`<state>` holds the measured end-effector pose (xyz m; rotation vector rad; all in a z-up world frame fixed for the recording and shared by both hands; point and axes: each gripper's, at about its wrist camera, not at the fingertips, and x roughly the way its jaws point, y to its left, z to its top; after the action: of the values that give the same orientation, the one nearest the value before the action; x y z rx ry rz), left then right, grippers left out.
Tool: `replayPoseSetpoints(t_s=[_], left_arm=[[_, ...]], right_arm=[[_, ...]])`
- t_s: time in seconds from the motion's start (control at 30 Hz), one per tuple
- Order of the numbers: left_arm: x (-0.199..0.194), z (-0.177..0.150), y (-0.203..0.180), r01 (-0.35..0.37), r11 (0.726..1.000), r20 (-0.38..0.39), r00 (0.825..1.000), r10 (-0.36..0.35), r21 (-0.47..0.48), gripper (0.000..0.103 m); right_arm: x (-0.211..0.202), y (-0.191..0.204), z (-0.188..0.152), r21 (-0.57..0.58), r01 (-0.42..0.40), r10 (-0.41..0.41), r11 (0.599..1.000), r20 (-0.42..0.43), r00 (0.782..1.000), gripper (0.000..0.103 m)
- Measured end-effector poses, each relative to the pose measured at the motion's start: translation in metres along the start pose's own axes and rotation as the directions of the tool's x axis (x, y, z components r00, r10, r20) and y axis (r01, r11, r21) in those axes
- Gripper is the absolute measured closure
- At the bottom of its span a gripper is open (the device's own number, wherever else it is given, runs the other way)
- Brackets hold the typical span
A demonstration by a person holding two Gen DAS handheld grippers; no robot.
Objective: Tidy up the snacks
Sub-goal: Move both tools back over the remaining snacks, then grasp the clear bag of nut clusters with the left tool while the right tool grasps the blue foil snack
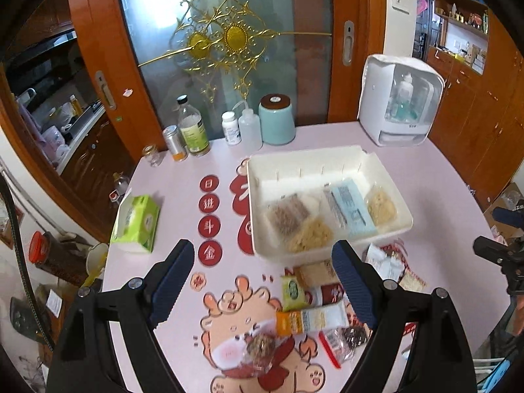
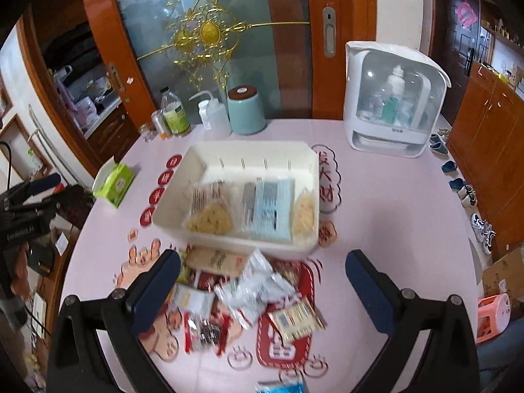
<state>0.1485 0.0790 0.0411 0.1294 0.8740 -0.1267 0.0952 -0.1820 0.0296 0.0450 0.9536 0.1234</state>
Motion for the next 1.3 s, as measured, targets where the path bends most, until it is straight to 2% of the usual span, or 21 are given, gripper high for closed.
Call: replayPoseSetpoints(t_s=[0.17, 0.2, 0.47, 0.67, 0.8, 0.97, 1.07, 1.3], left_arm=[[-0.006, -0.032, -0.009, -0.030, 0.999, -0.024, 0.999, 0.031, 0.035, 0.018], [-0.007, -0.037, -0.011, -0.026, 0.999, 0.002, 1.000, 0.026, 0.044, 0.018], [-0.001, -0.074, -0.026, -0.023, 0.994, -0.043, 0.999, 0.028, 0.102, 0.018], [0.018, -0.088, -0.031, 0.012, 0.983, -0.075, 0.997, 0.002, 0.186, 0.018], [0.044, -0.101, -0.027, 0.049, 0.969, -0.124, 0.992, -0.019, 0.244, 0.018], [0.087, -0.123, -0.012, 0.115, 0.954, -0.229, 0.972, -0.050, 0.278, 0.018], [0.115, -0.139, -0.002, 0.160, 0.948, -0.299, 0.952, -0.074, 0.276, 0.018], [0.167, -0.161, 0.012, 0.237, 0.937, -0.402, 0.908, -0.119, 0.257, 0.018]], right_arm=[[-0.008, -0.008, -0.033, -0.013, 0.005, -0.005, 1.000, -0.021, 1.000, 0.001], [-0.010, -0.009, -0.039, -0.015, 0.010, -0.010, 1.000, -0.023, 1.000, 0.002], [-0.014, -0.017, -0.080, -0.019, 0.040, -0.041, 0.999, -0.037, 0.998, 0.007], [0.004, -0.019, -0.112, 0.005, 0.058, -0.057, 0.998, -0.124, 0.991, 0.016], [0.024, -0.022, -0.136, 0.089, 0.100, -0.080, 0.991, -0.205, 0.976, 0.018], [0.049, -0.028, -0.159, 0.241, 0.150, -0.075, 0.959, -0.293, 0.953, 0.018], [0.069, -0.034, -0.176, 0.337, 0.216, -0.084, 0.916, -0.368, 0.926, 0.019], [0.093, -0.040, -0.205, 0.496, 0.281, -0.051, 0.821, -0.427, 0.903, 0.019]])
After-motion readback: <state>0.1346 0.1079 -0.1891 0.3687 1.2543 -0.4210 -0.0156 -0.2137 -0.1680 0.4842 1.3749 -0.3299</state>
